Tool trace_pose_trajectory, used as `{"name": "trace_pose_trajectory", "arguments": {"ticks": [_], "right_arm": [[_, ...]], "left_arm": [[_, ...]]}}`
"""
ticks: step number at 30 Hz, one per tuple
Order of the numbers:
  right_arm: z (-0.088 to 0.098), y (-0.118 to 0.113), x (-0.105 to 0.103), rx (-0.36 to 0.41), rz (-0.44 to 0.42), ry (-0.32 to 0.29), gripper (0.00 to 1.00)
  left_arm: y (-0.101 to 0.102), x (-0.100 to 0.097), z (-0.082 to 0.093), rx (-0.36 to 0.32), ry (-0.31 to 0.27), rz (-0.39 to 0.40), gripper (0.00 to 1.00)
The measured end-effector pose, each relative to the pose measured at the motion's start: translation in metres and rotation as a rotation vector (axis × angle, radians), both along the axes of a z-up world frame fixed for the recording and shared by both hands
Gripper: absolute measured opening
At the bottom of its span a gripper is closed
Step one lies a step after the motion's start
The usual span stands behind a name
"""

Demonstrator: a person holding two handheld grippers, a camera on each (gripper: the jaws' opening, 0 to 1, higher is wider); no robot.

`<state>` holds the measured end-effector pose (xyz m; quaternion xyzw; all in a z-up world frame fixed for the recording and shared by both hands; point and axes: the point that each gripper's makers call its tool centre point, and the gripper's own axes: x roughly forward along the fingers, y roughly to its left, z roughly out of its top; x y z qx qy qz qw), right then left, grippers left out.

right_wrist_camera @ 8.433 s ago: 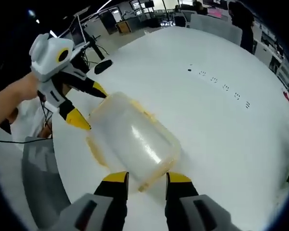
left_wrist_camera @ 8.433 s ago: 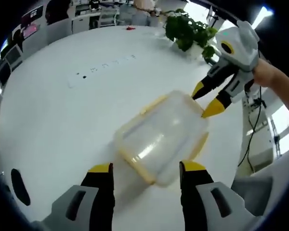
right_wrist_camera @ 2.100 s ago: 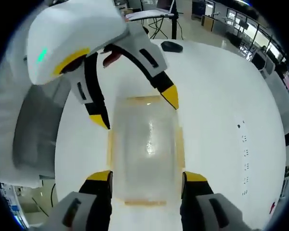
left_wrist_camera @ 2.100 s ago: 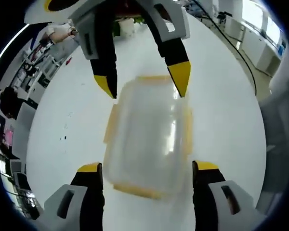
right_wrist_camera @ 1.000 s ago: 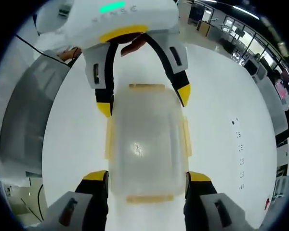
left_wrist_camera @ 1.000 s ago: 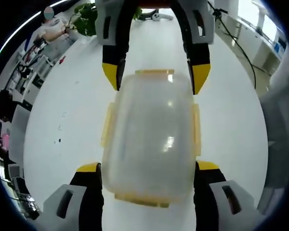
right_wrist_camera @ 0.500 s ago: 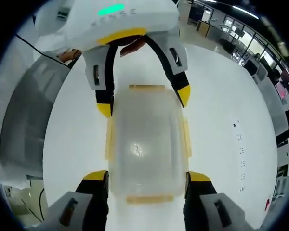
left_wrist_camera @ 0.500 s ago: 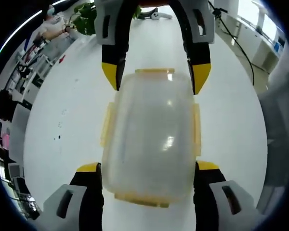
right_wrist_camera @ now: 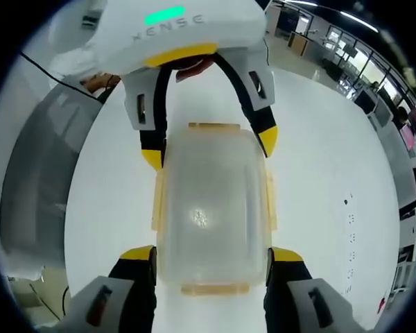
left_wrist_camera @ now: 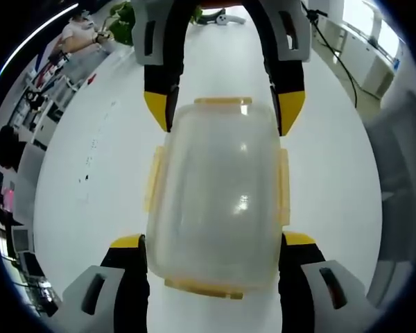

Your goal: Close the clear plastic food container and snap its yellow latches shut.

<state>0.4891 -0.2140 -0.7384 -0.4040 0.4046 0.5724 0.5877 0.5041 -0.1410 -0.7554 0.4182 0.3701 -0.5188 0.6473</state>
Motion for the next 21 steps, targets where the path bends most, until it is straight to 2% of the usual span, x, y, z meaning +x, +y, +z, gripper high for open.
{"name": "trace_pose_trajectory", "arguments": {"ticks": [9,21], "right_arm": [[0.0,0.03,-0.006,0.003,0.007,0.001,0.62],[-0.001,0.054,-0.002,0.011,0.012,0.001,0.62]], "left_arm": [[0.03,-0.006,-0.001,0.003,0.001,0.008,0.74],[0.053,-0.004,-0.001,-0.002,0.001,0.017,0.75]]}}
